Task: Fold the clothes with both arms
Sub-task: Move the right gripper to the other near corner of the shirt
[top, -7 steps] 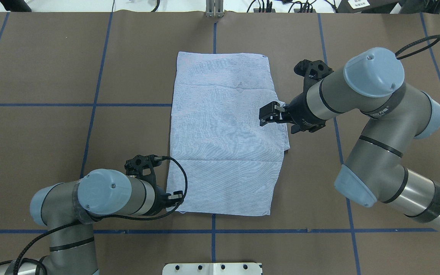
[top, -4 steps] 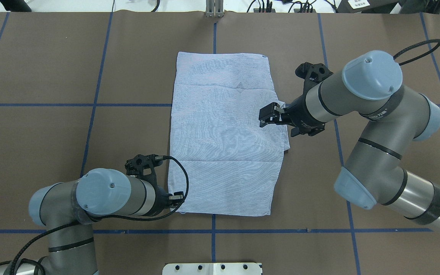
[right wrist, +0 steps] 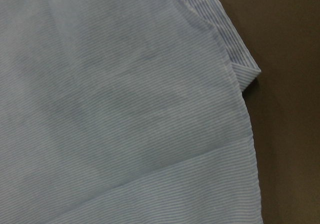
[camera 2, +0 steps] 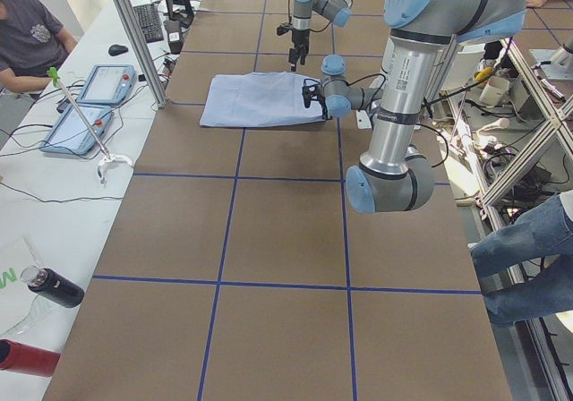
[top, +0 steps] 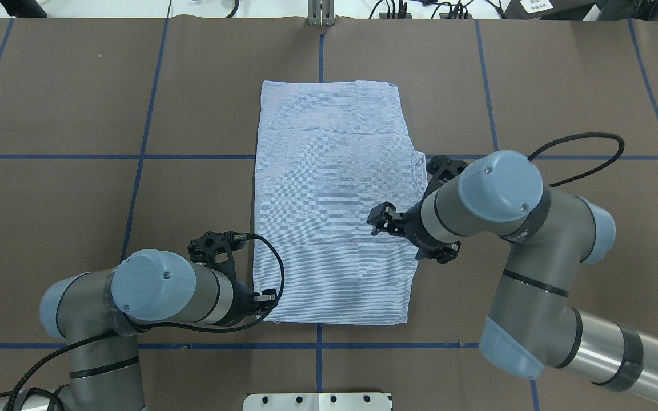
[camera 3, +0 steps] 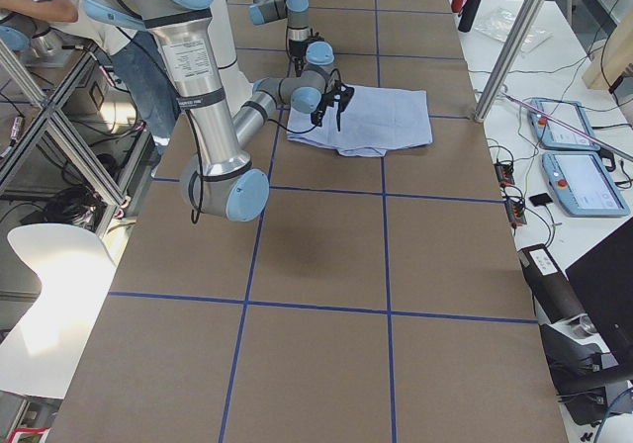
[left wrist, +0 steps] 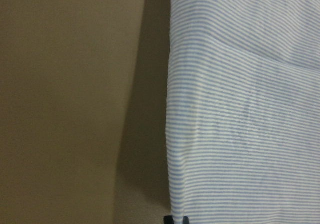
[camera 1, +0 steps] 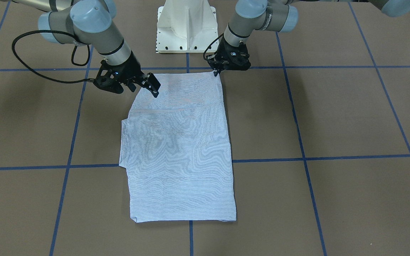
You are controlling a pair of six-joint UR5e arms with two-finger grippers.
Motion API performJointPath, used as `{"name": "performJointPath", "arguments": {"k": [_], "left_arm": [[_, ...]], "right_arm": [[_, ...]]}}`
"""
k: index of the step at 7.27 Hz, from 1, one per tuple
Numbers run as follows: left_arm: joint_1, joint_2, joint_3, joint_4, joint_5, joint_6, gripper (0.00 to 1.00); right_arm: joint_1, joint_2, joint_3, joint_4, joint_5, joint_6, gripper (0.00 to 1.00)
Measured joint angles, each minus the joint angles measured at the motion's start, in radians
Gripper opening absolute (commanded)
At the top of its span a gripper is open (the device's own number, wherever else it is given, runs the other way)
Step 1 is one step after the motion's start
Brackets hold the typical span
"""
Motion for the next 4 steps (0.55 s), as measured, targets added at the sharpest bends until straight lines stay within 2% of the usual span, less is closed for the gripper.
{"name": "performJointPath", "arguments": {"k": [2,4], "left_arm": [[0.000,-0.004,0.001,0.001,0.000,0.000,0.00],[0.000,-0.005,0.003,0.001,0.000,0.000,0.00]], "right_arm": [[-0.105,0.006,0.054,-0.147,-0.065,0.070,1.00],[-0.201,0.007,0.067,-0.189,-0.137,0.142,1.00]]}}
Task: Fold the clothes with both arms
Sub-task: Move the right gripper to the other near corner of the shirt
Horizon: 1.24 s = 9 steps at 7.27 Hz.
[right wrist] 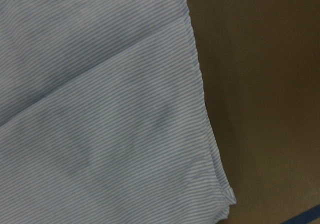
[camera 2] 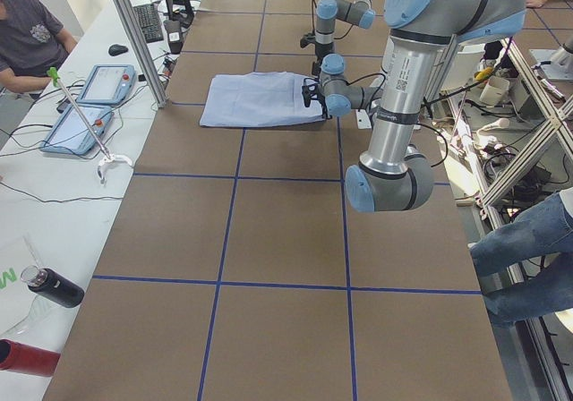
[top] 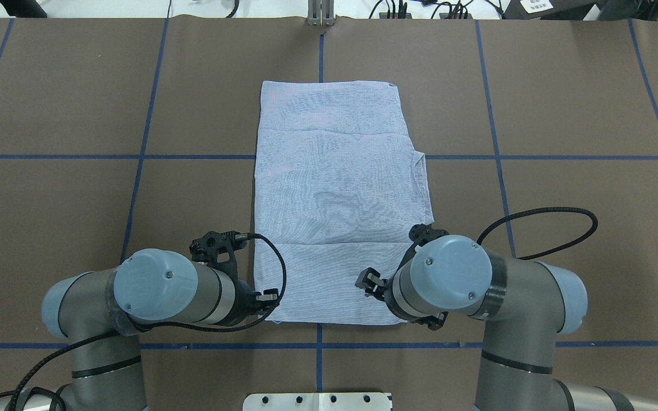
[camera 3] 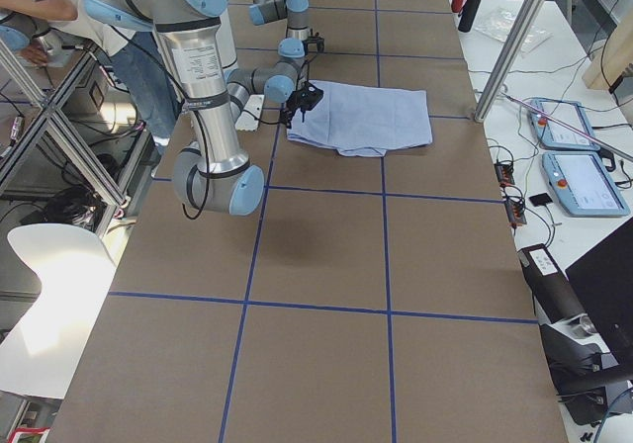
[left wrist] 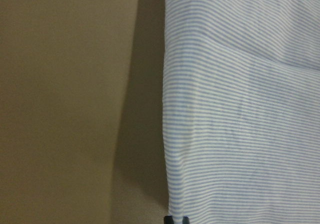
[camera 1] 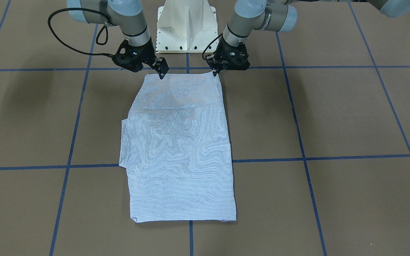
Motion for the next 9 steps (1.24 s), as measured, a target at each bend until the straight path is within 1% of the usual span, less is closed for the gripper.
{"name": "performJointPath", "arguments": {"k": [2,5,9], "left_arm": [[0.000,0.000,0.001,0.000,0.000,0.000,0.00],[0.000,0.000,0.001,0.000,0.000,0.000,0.00],[0.000,0.000,0.001,0.000,0.000,0.000,0.00]], "right_arm": [[-0.034,0.003,-0.020,-0.004,-0.030,0.020,1.00],[-0.037,0.032,-0.078,-0.006,-0.044,0.023,1.00],[-0.029,0.036,-0.092,-0.007,-0.046,0.023,1.00]]}}
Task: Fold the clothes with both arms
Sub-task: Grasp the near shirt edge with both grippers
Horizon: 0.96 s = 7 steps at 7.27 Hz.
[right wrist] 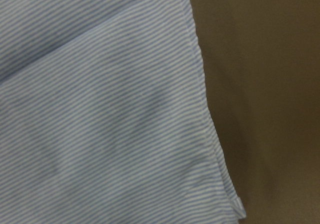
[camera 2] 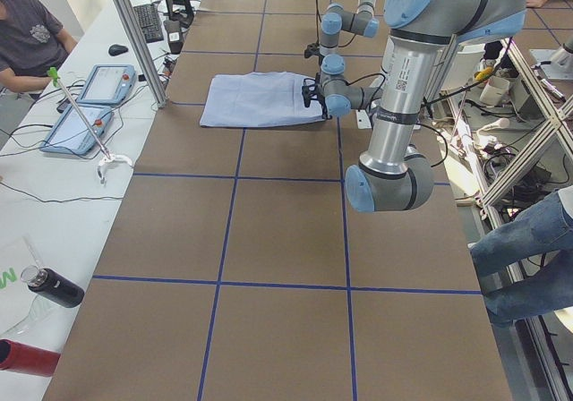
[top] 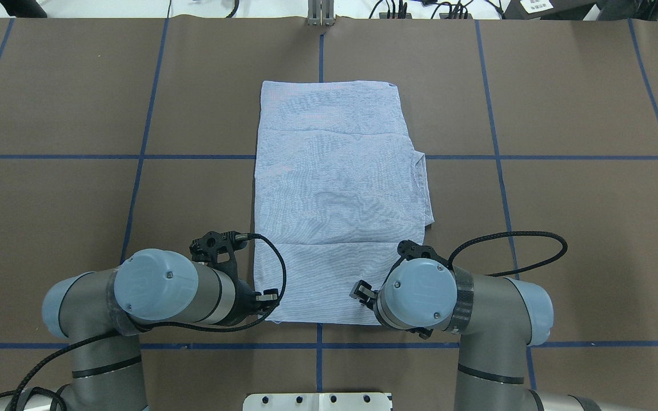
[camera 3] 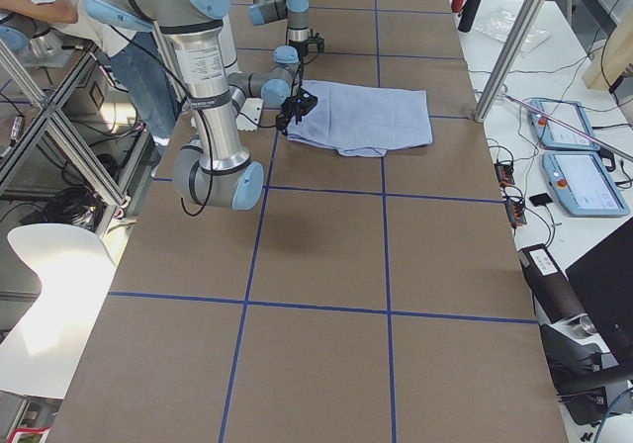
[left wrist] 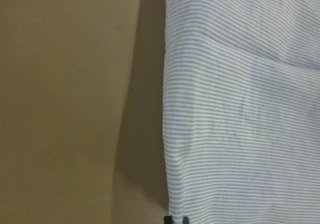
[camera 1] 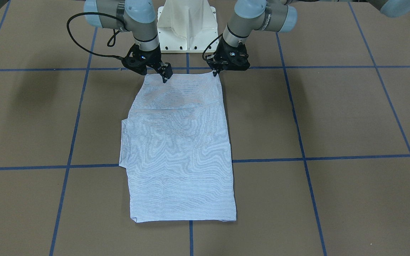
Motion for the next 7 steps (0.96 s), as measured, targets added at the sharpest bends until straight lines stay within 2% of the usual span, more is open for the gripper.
{"name": "performJointPath", "arguments": {"k": [6,7], "left_arm": [[0.000,0.000,-0.001,0.000,0.000,0.000,0.00],[0.000,0.000,-0.001,0.000,0.000,0.000,0.00]], "right_arm": [[-0.008,-0.002,-0.017,-0.001,0.004,-0.001,0.98],[-0.010,-0.003,-0.017,-0.001,0.005,-0.002,0.78]]}}
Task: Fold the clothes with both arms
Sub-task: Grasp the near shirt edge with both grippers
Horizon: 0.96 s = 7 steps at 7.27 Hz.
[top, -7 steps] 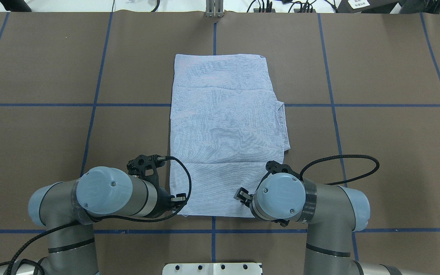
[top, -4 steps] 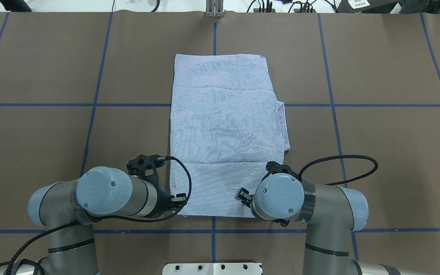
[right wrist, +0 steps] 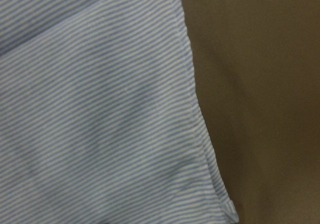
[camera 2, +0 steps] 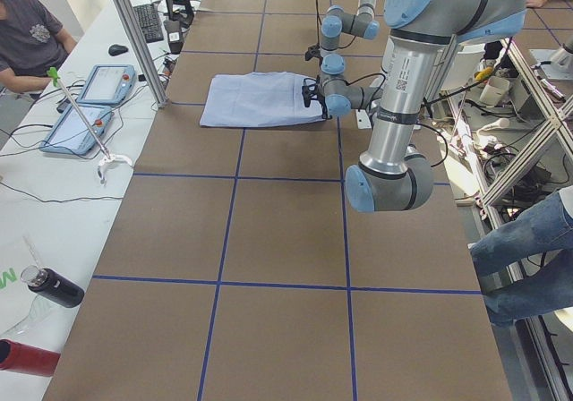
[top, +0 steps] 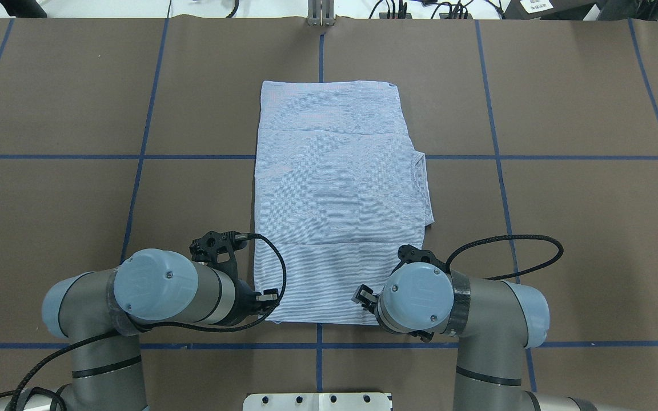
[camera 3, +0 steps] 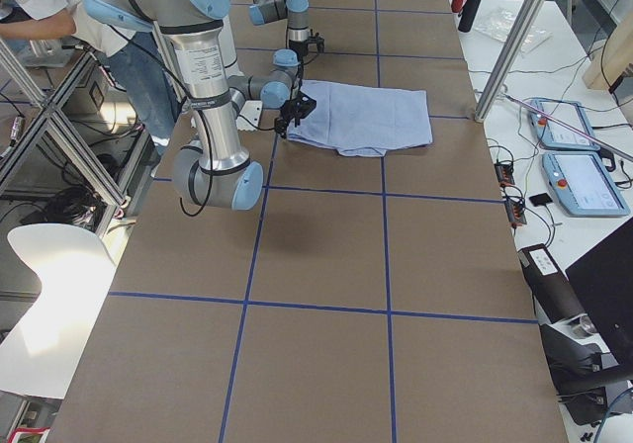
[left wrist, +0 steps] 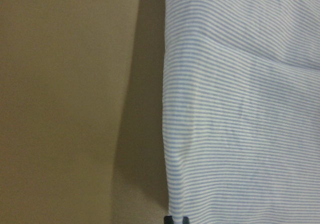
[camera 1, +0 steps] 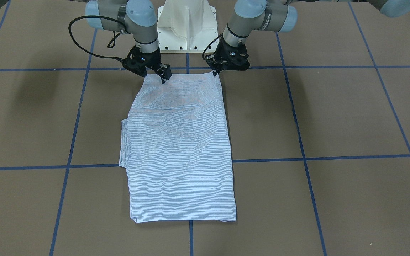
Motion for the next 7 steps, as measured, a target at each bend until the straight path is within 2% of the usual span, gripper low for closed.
{"name": "performJointPath", "arguments": {"k": [1,2,4,7], "left_arm": [[0.000,0.000,0.000,0.000,0.000,0.000,0.00],[0.000,0.000,0.000,0.000,0.000,0.000,0.00],[0.000,0.000,0.003,0.000,0.001,0.000,0.00],[0.000,0.000,0.001,0.000,0.002,0.000,0.00]], "right_arm": [[-0.001,0.000,0.000,0.000,0.002,0.000,0.51],[-0.001,0.001,0.000,0.000,0.003,0.000,0.28],[0.003,0.002,0.003,0.000,0.006,-0.002,0.01],[0.023,0.004,0.021,0.002,0.027,-0.004,0.00]]}}
